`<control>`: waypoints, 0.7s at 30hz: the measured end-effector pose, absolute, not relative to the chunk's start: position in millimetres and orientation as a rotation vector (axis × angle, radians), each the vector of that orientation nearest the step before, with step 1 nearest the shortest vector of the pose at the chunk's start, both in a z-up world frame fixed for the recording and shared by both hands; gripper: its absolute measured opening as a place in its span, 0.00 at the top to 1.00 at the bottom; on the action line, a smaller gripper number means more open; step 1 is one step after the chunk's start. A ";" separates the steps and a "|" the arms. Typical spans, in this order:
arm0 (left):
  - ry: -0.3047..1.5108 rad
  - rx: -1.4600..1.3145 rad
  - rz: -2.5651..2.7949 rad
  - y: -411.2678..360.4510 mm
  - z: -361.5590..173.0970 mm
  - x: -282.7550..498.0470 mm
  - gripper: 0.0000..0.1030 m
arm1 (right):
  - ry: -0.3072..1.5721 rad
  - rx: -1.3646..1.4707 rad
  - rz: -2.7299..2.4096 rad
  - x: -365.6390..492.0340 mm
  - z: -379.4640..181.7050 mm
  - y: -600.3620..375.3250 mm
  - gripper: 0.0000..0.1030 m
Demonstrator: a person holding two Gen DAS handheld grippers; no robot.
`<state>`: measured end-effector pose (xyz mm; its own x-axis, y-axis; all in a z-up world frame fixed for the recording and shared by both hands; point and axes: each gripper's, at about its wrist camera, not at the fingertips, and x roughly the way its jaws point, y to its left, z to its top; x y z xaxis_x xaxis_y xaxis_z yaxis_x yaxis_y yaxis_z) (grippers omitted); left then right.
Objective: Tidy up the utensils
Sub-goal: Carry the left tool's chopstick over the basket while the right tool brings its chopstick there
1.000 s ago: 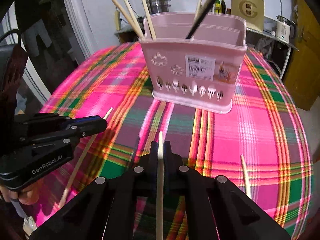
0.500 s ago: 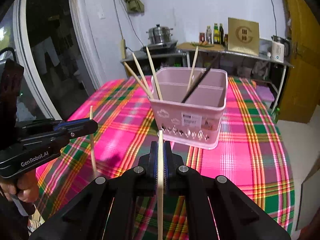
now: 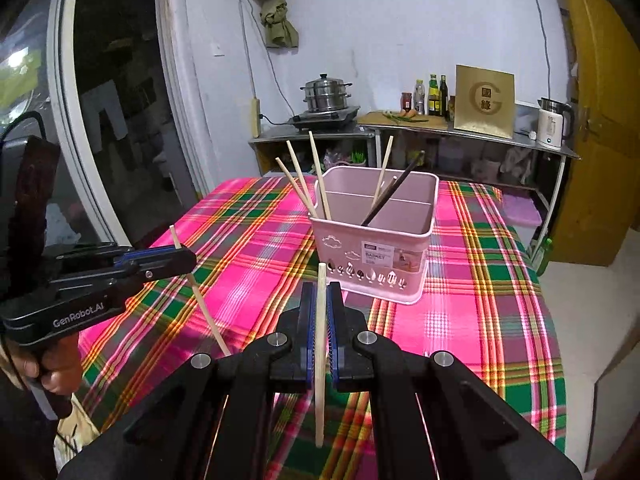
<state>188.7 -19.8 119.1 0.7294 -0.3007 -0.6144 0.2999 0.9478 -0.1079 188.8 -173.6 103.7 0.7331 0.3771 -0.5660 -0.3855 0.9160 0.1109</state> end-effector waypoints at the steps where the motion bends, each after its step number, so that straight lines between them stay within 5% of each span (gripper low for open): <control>1: 0.676 0.000 -0.334 -19.7 119.7 186.5 0.95 | 0.617 -0.020 0.421 185.6 104.6 -174.2 0.95; 21: 0.578 0.009 -0.357 -30.0 165.5 194.3 0.95 | 0.441 0.029 0.414 182.5 149.6 -182.9 0.95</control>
